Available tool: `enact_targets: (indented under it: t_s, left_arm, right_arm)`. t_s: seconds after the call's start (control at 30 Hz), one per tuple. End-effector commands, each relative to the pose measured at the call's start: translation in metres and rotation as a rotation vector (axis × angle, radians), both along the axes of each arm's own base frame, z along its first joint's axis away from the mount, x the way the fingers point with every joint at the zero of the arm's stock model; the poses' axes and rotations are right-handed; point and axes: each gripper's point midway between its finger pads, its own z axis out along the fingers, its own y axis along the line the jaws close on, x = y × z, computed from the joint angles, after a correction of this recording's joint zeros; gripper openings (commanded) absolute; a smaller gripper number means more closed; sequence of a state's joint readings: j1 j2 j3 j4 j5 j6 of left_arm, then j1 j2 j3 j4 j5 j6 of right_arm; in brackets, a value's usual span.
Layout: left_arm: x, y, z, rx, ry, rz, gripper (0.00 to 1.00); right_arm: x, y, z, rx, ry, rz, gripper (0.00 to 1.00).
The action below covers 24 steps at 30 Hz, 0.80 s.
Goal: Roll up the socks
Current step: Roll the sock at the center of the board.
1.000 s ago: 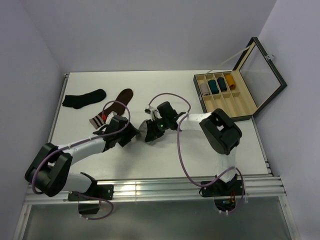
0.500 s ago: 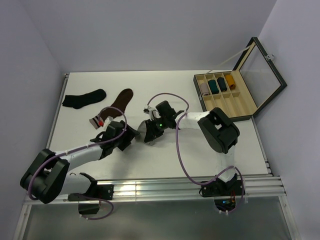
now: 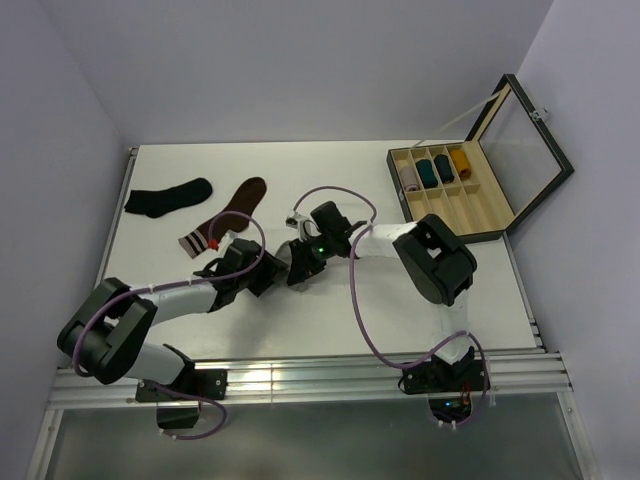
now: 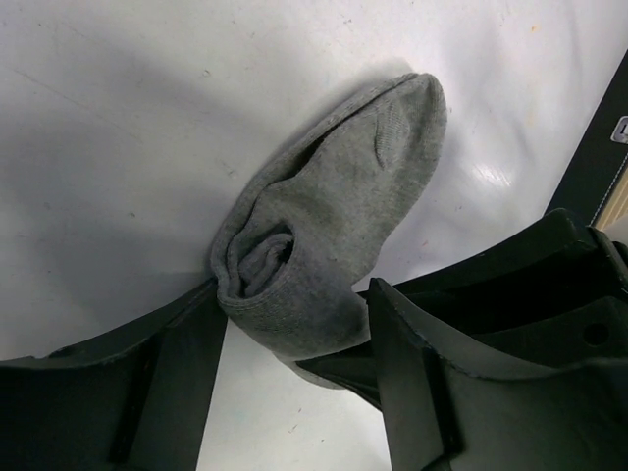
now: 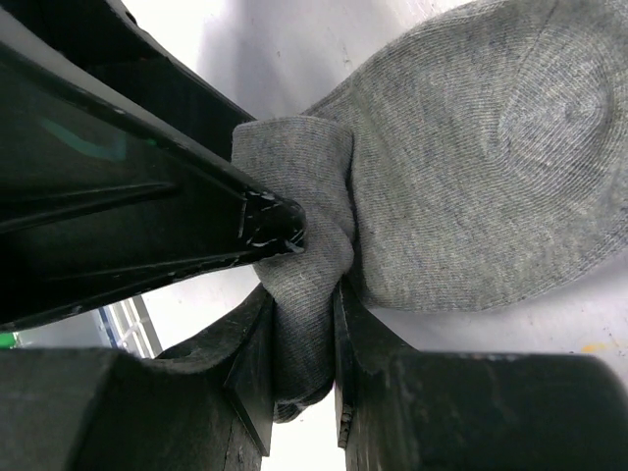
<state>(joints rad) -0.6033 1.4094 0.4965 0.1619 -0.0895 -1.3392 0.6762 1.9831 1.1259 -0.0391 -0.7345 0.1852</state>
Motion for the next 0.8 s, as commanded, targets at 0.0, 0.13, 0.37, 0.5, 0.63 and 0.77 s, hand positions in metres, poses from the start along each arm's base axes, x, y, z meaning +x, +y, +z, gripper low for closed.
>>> enact_targets:
  t_s: [0.0,0.13,0.37,0.5,0.63,0.77]
  left_arm:
    - [-0.009,-0.003,-0.012,0.011,0.053,-0.008,0.64]
    - [-0.014,-0.002,-0.018,0.021,0.074,-0.012,0.48]
    - [-0.019,0.005,-0.027,0.069,0.106,-0.017,0.13]
    - [-0.021,0.008,-0.030,0.093,0.113,-0.027,0.03]
    - [-0.022,0.011,-0.031,0.108,0.116,-0.037,0.00]
    - [-0.023,0.010,-0.031,0.113,0.118,-0.049,0.00]
  right_arm:
    - [-0.003,-0.003,-0.020,-0.061,0.004,0.005,0.00]
    - [-0.001,-0.001,-0.018,-0.041,-0.014,0.007,0.00]
    - [0.007,-0.002,0.006,-0.004,-0.094,-0.047,0.20]
    - [0.017,-0.009,0.034,-0.001,-0.178,-0.117,0.34]
    - [0.028,-0.012,0.061,0.028,-0.225,-0.190,0.42]
    - [0.042,-0.012,0.088,0.104,-0.279,-0.253,0.45]
